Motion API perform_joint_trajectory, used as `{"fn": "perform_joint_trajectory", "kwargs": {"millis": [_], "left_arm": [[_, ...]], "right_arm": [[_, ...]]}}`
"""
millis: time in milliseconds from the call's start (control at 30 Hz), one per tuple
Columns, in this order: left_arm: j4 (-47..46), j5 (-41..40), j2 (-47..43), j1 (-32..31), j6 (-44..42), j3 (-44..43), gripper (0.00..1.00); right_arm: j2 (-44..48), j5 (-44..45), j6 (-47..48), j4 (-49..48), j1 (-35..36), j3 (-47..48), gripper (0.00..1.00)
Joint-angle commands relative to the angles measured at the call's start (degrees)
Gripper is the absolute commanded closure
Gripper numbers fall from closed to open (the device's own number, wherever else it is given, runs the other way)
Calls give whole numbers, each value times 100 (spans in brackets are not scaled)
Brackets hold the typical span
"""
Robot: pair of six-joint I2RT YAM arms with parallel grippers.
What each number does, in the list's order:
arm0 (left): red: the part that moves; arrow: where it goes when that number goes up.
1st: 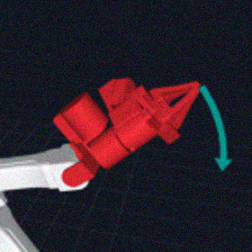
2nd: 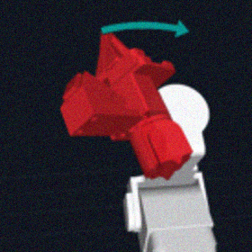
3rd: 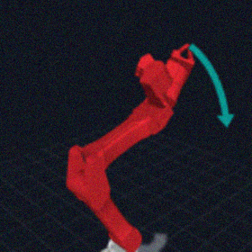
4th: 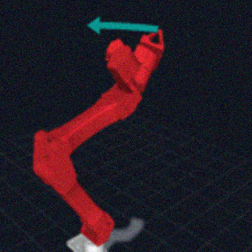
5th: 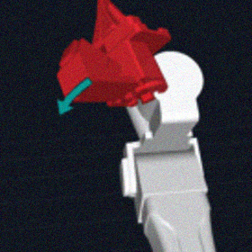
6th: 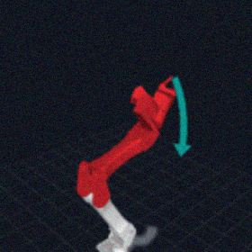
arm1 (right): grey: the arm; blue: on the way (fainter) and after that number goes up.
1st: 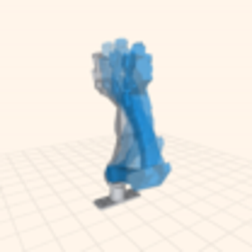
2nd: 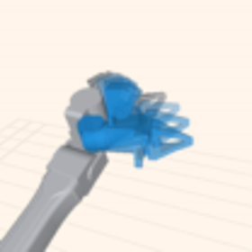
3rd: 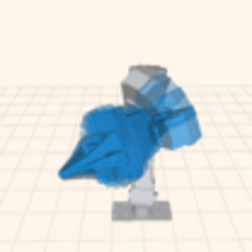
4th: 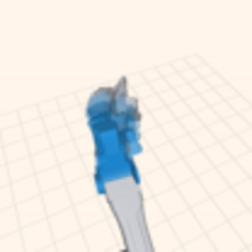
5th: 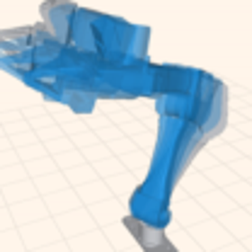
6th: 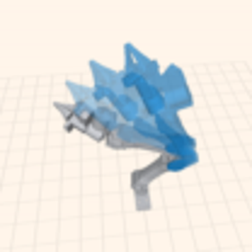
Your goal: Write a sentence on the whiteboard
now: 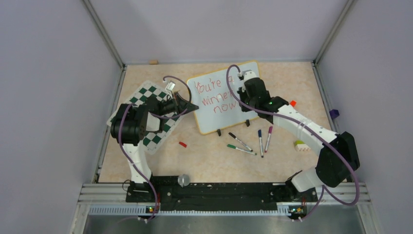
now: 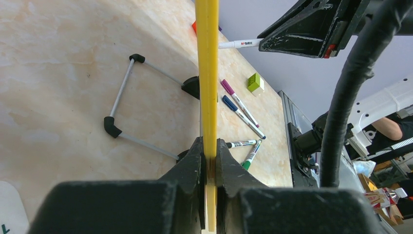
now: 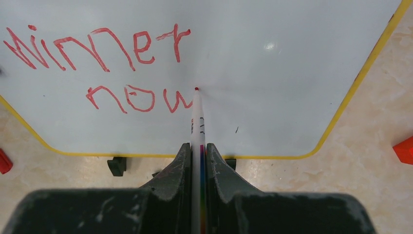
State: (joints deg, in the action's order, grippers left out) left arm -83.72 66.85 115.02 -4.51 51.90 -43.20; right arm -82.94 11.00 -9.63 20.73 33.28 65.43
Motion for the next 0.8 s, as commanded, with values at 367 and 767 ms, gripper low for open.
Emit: {"fn": "perform_joint_trajectory", "kwargs": {"millis": [367,767], "left_arm": [[-232,65,-195,32,-386,-144,100],[-289,22,-178,29,-347,-110,100]], "right_arm": [[1024,-361,-126,240,-120,-70,100],[1137,-187,-439,134,-116,-645,100]]}}
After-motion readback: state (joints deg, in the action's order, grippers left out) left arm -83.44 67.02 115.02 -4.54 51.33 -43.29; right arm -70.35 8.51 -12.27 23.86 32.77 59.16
